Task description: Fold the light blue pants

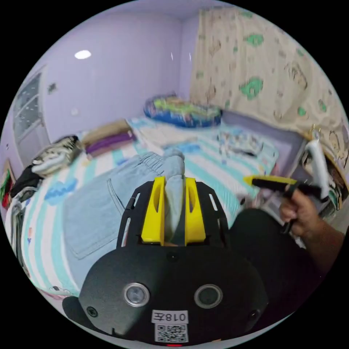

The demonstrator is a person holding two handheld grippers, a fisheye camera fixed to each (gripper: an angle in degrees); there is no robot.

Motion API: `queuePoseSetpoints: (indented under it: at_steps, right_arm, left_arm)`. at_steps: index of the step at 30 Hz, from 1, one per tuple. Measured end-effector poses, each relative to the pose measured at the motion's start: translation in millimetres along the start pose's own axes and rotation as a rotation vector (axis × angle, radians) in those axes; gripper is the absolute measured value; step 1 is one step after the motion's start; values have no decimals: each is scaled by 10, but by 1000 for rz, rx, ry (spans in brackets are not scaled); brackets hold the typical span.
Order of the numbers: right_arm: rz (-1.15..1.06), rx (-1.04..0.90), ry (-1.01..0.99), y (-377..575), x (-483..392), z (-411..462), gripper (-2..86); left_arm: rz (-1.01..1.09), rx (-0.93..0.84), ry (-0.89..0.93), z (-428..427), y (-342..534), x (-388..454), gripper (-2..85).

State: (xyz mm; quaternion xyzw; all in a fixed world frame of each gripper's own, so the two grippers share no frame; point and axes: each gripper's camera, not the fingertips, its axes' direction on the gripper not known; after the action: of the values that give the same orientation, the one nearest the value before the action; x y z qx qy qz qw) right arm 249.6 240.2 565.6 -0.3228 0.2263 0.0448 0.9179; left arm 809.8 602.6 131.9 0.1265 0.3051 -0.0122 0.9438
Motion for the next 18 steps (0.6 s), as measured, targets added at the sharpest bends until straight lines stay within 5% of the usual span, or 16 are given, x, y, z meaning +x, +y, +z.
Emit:
queuePoseSetpoints:
  at_steps: [2,8,13,18]
  right_arm:
    - [5,-4,-8,-68,81,-171,27]
    - [-11,-27,-92,-491,214,-561,64]
    - [11,-133,-316,-1084,264,-537,112]
    - [261,-293,-575,-1522,719,-266,136]
  left_arm:
    - [-16,-247,97,735,105,126,121]
    - [-93,-20,345,147,-124,-367,148]
    - [-349,162,144,-619,18,-1575,137]
    - [-687,74,64,-614,467,-2999,152]
